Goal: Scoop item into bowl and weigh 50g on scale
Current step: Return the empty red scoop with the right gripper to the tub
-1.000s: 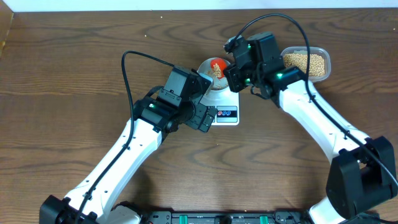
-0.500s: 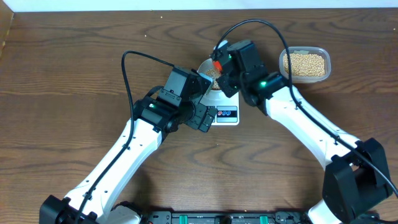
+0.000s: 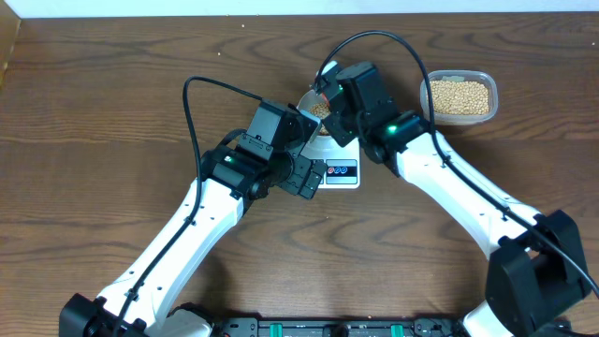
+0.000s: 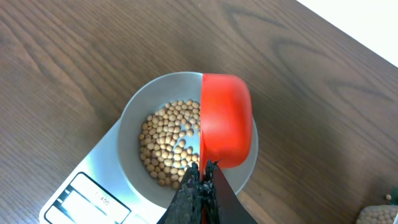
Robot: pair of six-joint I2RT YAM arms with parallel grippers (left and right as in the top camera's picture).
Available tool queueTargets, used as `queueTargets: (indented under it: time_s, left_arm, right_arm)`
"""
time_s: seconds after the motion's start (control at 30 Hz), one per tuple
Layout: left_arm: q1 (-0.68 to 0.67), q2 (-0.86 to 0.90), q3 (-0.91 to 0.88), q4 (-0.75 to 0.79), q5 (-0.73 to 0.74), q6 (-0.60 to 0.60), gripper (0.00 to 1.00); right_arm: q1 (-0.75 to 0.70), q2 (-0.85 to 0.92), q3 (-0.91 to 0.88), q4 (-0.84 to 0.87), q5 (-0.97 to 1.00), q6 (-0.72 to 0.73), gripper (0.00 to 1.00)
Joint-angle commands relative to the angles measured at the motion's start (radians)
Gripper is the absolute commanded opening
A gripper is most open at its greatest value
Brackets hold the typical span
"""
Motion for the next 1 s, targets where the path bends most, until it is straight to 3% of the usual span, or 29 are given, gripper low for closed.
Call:
queueTargets:
  time_s: [0.0,0.5,0.77,0.97]
  left_arm:
    - [0.005,-0.009,0.001,0.0,0.009,0.007,0.98]
    - [0.005,-0.009,0.001,0.0,0.009,0.007,0.98]
    - [0.005,-0.009,0.001,0.0,0.009,0.006,0.98]
    - [0.005,-0.009,0.001,0.0,0.009,0.006,0.98]
  right_arm:
    - [-0.032,-0.061,0.006,0.003,-0.062,0.021,0.01]
    - [-0.329,-0.169,0.006,-0.08,-0.545,0.14,0.01]
    - [-0.54,-0.189,0.006,-0.195,-0.544,0.153,0.01]
    - [-0.665,-0.185,0.006,-0.269,-0.384,0.137,0.01]
